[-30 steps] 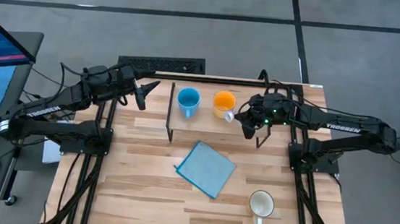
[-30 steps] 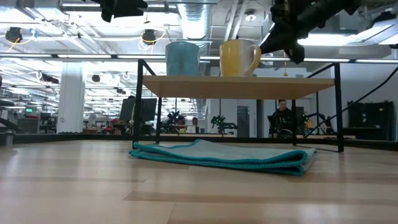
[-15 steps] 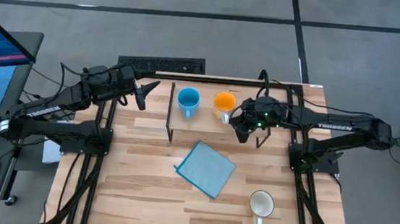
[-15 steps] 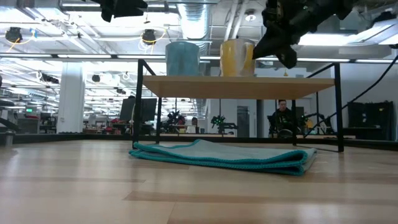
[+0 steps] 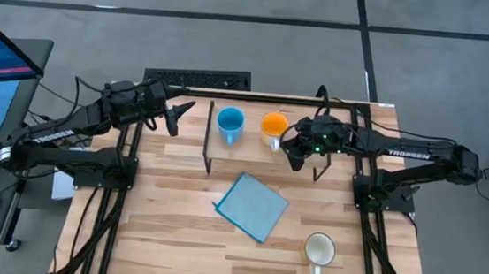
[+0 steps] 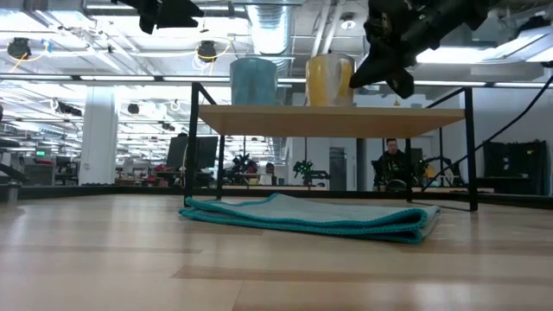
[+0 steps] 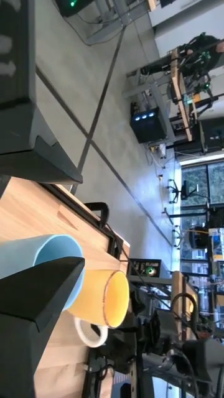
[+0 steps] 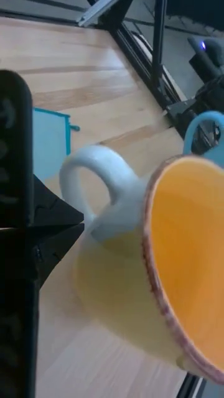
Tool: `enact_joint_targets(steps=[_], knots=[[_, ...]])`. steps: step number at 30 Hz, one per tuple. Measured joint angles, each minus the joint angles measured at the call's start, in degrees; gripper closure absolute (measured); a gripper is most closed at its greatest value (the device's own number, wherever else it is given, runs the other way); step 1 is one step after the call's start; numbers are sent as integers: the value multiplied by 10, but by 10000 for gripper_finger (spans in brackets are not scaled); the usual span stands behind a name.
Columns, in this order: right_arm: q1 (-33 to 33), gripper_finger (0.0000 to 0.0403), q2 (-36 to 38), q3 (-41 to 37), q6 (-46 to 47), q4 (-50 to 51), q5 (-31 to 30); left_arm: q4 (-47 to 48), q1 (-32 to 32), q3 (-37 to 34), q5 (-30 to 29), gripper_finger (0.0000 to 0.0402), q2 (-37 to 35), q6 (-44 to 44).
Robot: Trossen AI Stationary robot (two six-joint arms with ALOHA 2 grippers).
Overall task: Stack small to large cups/mugs on shelf
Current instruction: Put the yellow mug on the shelf
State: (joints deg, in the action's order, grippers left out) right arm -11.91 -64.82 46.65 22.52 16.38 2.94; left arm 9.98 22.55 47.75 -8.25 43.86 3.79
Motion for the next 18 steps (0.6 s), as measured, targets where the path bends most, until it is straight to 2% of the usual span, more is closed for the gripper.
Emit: enact_joint_targets(steps=[6,18], knots=[[-16,399,0,0,0,36,-28,1,0,0,0,207,0,0],[-44,399,0,0,-3,37,-75,1,0,0,0,207,0,-1]])
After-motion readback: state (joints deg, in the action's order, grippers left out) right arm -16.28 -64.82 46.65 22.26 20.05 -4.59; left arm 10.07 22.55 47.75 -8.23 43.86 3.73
